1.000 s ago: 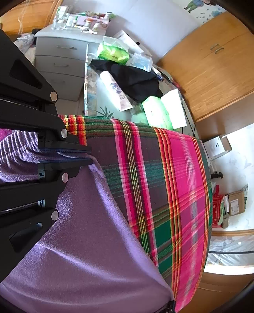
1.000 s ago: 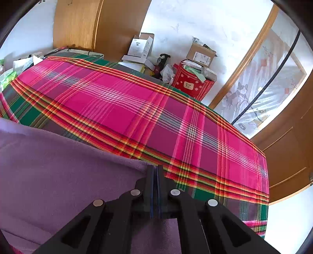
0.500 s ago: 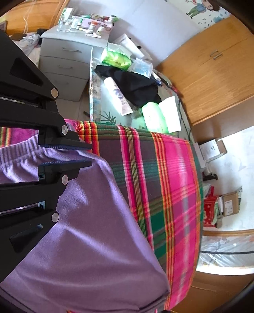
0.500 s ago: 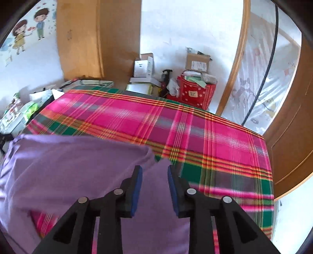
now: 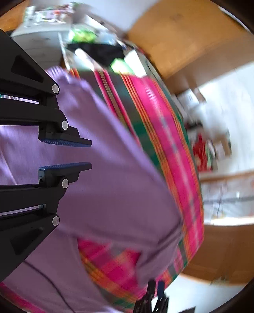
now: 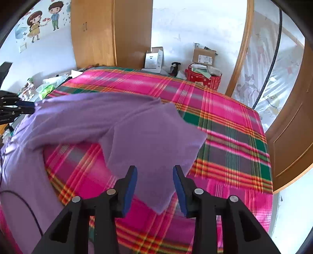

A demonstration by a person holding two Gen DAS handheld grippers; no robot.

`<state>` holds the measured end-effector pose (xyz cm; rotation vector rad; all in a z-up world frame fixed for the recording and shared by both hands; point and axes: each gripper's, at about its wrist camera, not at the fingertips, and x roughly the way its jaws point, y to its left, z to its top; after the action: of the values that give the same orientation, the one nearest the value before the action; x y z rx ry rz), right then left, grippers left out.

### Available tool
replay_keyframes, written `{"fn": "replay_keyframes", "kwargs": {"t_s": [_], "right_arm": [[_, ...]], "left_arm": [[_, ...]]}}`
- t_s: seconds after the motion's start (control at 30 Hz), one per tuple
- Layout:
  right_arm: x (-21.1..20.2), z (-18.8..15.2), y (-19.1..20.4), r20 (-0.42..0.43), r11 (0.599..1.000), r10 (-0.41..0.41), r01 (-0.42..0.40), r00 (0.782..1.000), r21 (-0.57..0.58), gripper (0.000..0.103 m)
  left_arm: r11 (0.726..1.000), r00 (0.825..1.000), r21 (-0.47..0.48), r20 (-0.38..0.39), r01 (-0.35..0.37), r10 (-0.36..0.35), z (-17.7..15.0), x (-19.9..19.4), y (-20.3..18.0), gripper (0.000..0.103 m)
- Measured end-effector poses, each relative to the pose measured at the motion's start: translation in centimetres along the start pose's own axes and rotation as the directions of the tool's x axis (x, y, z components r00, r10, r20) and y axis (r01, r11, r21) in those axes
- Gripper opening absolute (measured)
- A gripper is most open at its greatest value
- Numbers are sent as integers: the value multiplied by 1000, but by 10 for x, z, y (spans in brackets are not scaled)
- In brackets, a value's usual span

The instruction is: Fold clothes

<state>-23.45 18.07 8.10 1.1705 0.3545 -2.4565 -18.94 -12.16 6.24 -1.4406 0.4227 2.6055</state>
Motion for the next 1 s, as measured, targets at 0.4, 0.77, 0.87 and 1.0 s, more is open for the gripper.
{"fn": "replay_keyframes", "kwargs": {"t_s": [0.4,0.77,0.87,1.0], "right_arm": [[25,-12,34,-11,987,-41,38,999,-158,51],[13,-2,6,77,998,-28,32,997,-51,5],[4,8,-22,117,996,-40,31,992,83,5],[-2,18,-59,139,975,-96,65,986,212,5]], "left_arm": [[987,994,122,-32,105,-102,24,35,-87,16],[985,992,118,-44,122,-117,36,48,-101,17],[985,992,121,-39,120,-116,38,48,-104,17],[985,995,145,-25,99,-96,39,45,-111,19]]}}
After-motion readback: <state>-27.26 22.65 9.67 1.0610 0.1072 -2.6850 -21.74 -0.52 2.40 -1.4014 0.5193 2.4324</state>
